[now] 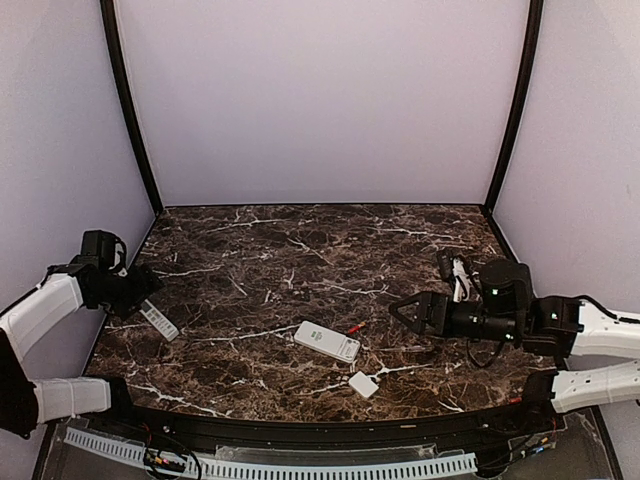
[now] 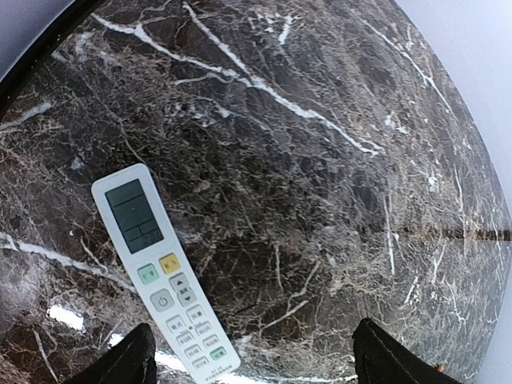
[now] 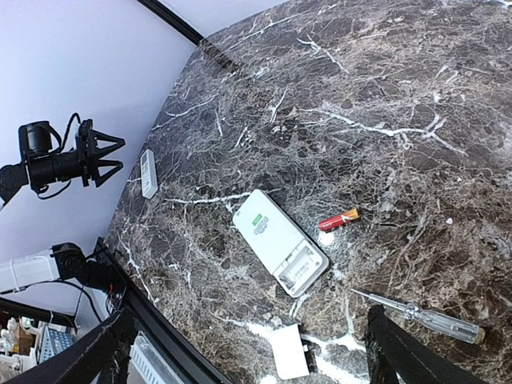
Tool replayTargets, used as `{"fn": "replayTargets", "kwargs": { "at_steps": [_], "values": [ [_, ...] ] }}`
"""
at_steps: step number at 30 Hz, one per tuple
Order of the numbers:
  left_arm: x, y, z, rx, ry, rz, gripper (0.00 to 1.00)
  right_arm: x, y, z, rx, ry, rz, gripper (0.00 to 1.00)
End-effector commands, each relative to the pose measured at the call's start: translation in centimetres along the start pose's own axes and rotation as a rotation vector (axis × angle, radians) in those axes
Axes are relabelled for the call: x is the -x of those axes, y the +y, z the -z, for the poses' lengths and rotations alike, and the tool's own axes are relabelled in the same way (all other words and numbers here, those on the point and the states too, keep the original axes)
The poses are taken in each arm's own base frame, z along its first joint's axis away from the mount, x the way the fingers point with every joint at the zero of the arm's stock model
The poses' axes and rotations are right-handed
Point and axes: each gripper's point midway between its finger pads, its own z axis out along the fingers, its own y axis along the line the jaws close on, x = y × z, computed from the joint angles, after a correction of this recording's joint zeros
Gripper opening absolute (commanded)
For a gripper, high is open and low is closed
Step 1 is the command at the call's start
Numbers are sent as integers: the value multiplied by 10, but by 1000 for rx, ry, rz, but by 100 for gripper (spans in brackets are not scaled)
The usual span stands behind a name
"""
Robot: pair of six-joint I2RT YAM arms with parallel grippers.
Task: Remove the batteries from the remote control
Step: Place the screwdriver at the center of the board, then pick up the remote control from the corner of the board.
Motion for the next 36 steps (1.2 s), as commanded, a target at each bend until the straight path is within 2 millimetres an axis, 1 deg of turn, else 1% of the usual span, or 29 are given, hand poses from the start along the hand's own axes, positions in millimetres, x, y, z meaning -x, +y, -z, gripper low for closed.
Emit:
{"fn": "replayTargets", "kwargs": {
  "at_steps": [1,7,10,12,15,19,22,27,28,30,33,36],
  "values": [
    [2,16,-17,47,27,43,85,6,11,-2,28,19,-21,98],
    [11,29,-31,128,43,48,84,4,10,-19,-11,62,6,98],
    [12,32,-40,143,74,61,75,3,13,-31,-10,81,12,98],
    [14,34,-42,156,76,69,73,3,14,-38,-16,91,18,97],
    [14,38,-43,171,71,80,72,-3,18,-48,-12,135,25,97],
    [10,47,-47,199,82,81,73,-4,17,-55,-22,145,25,96],
    [6,53,-51,217,106,81,73,-2,17,-56,-26,138,14,96],
    [3,57,-57,217,121,89,72,-1,14,-53,-45,126,-24,96],
    [2,58,-59,219,127,91,72,3,11,-51,-58,107,-30,96],
    [1,59,-62,219,137,91,67,3,8,-49,-64,93,-42,96],
    [-1,63,-67,234,156,91,55,5,4,-43,-72,68,-57,96],
    [-3,65,-70,224,164,101,51,6,0,-37,-80,55,-63,96]
  ]
}}
